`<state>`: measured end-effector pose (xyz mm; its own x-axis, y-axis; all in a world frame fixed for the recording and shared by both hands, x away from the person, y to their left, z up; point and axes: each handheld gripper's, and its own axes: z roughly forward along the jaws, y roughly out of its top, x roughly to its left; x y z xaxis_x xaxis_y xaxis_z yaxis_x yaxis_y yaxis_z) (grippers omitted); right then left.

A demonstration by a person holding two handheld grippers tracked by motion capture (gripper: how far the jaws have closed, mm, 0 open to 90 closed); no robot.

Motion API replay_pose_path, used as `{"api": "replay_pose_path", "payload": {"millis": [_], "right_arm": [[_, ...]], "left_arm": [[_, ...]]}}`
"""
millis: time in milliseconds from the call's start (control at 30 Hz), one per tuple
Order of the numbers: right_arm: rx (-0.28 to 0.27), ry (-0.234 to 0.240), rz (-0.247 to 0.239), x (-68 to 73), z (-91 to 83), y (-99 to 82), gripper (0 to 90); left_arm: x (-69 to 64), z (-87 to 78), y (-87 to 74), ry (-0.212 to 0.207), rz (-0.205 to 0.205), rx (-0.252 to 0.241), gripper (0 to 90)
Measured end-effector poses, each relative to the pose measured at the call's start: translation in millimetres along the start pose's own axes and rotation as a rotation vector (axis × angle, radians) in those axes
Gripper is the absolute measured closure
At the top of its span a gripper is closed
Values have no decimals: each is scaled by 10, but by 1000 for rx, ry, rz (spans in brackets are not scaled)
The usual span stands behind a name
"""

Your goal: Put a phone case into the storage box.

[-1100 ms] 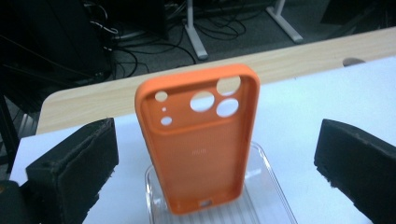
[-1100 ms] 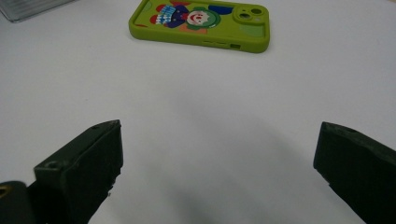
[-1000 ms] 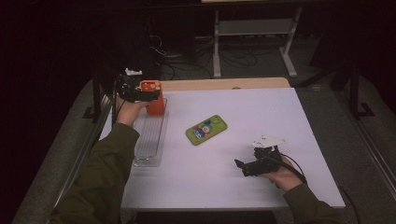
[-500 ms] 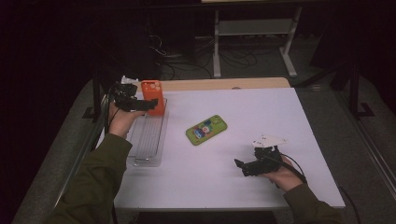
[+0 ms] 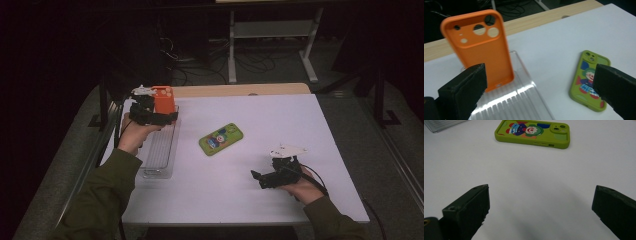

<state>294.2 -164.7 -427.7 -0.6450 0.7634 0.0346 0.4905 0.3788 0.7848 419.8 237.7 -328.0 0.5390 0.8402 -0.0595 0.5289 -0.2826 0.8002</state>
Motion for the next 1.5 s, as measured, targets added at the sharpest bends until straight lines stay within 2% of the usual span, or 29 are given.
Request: {"api": "replay_pose_path", "payload": {"millis": [167,367,467,600,800,833,900,1000,1033,1200,1300,1333,1433,1467,1500], "right_arm": [[2,5,8,1,3,1,10],[4,6,27,-7,3,4,10],[7,4,17,-15,-1,-6,10],[1,5,20,-9,-1,-1,10],[10,9,4,-2,-4,-17,10],[8,10,7,2,-8,-14,10],[0,15,9,6,-16,-7,10],[6,15,9,2,-11,-11,10],[5,15,3,-4,-12,-10,10],[3,23,2,-5,-2,-7,10],[-2,26,3,-3,-1,-3,11],[-3,26,1,-2,-2,-2,10],[-6,31,-1,-3,-2,-1,10],[0,32,0,-3,-5,1,10],[0,35,6,0,-4,1,10]], "left_arm": [[-107,50,16,-76,27,-1,0],[-235,163,57,-158,79,10,0],[-299,229,80,-196,102,14,0],[-388,318,125,-230,163,35,0],[-552,459,227,-289,207,61,0],[-585,494,258,-301,228,68,0],[-640,542,303,-315,236,76,0],[-681,605,369,-337,275,93,0],[-706,629,380,-342,266,92,0],[-783,733,426,-370,308,145,0],[-828,805,425,-372,306,168,0],[-828,826,431,-371,328,195,0],[-850,906,446,-363,369,224,0],[-880,936,439,-364,347,223,0],[-886,952,443,-362,359,238,0]]}}
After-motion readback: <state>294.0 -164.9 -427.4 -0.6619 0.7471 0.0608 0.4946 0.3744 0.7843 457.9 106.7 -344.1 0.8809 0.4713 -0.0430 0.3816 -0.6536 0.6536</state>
